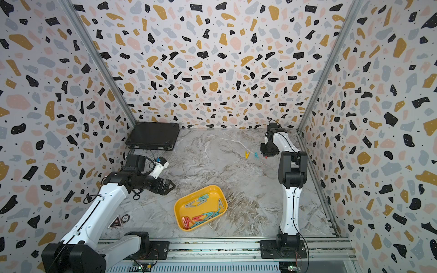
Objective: Take the clothespins out of the storage box
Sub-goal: Place the clothespin at the center of the board.
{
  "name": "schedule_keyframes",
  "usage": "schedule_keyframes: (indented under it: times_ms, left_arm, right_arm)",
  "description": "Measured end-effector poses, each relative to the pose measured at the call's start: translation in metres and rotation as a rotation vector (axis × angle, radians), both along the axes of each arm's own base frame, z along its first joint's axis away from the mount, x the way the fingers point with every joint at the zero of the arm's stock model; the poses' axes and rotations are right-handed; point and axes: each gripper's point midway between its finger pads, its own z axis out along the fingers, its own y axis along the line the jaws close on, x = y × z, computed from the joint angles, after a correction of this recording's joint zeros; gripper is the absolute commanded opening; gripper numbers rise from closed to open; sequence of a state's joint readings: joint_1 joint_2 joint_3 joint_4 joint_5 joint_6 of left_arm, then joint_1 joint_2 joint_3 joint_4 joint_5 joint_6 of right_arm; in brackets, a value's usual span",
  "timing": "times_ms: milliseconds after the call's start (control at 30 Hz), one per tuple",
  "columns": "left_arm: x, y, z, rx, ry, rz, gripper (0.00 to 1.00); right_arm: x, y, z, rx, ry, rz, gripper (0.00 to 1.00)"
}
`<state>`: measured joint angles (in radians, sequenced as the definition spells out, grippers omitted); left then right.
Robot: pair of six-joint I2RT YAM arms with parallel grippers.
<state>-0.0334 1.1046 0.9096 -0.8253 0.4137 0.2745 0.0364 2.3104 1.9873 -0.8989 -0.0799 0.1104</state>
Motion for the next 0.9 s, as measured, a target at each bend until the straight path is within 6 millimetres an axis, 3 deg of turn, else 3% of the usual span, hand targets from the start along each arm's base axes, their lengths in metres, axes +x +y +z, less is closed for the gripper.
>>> schedule_keyframes:
  times_ms: [367,900]
  left_arm:
    - [0.0,0.0,0.0,0.0,0.0,0.0,1.0]
    - [0.0,0.0,0.0,0.0,0.0,0.0,1.0]
  right_arm:
    - [0.007,0.002,-0.022,0.012,0.044,0.012,0.27]
    - [0.011,0.003,-0.021,0.021,0.047,0.002,0.37]
